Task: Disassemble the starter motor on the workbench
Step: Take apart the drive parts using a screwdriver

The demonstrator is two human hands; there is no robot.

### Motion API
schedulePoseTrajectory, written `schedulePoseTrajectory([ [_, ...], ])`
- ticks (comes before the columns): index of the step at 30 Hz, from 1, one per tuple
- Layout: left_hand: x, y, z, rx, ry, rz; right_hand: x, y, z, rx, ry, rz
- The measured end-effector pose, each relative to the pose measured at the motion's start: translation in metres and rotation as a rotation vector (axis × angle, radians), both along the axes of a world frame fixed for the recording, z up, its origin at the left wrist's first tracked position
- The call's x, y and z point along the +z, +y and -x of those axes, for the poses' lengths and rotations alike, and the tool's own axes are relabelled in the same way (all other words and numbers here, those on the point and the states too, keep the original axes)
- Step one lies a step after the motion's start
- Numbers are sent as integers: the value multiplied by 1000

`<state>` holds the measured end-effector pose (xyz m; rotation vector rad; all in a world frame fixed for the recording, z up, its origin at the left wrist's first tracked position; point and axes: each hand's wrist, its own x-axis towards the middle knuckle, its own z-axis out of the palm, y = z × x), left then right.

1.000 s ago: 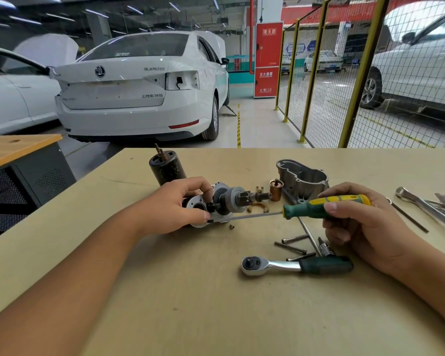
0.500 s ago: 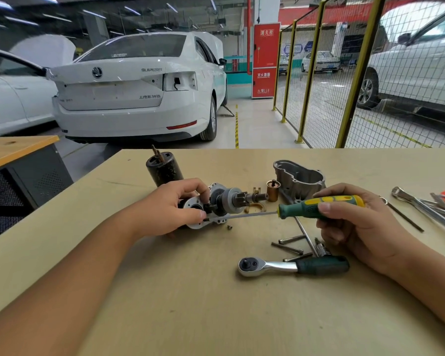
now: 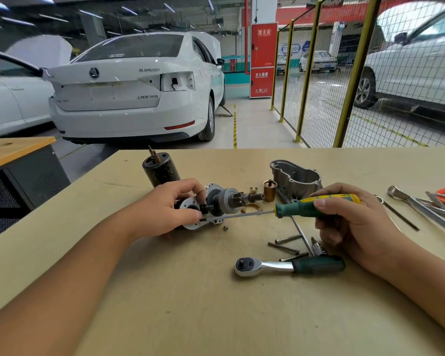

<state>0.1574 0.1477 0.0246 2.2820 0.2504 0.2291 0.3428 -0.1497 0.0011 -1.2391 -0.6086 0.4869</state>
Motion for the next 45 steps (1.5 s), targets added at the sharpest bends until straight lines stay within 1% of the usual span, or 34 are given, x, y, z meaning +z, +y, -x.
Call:
schedulePoseTrajectory([
  [14, 0, 0, 0, 7, -6, -27, 4, 0, 3, -30, 20, 37],
  [17, 0, -1, 0, 16, -9, -35, 5, -2, 3, -35, -42, 57],
  [24, 0, -4, -2, 35, -16, -63, 23, -9, 18, -105, -330, 89],
  [27, 1, -4, -3, 47, -15, -79, 31, -11, 26, -116, -414, 108],
  [33, -1, -8, -5, 93, -50, -215, 41, -14, 36, -125, -482, 171],
  [38, -1, -20, -7, 140, -3, -453, 42, -15, 38, -154, -520, 201],
  [40, -1, -21, -9, 160, -3, -474, 41, -16, 38, -154, -532, 184],
  [45, -2, -19, -11, 184, 4, -414, 39, -17, 41, -123, -607, 137],
])
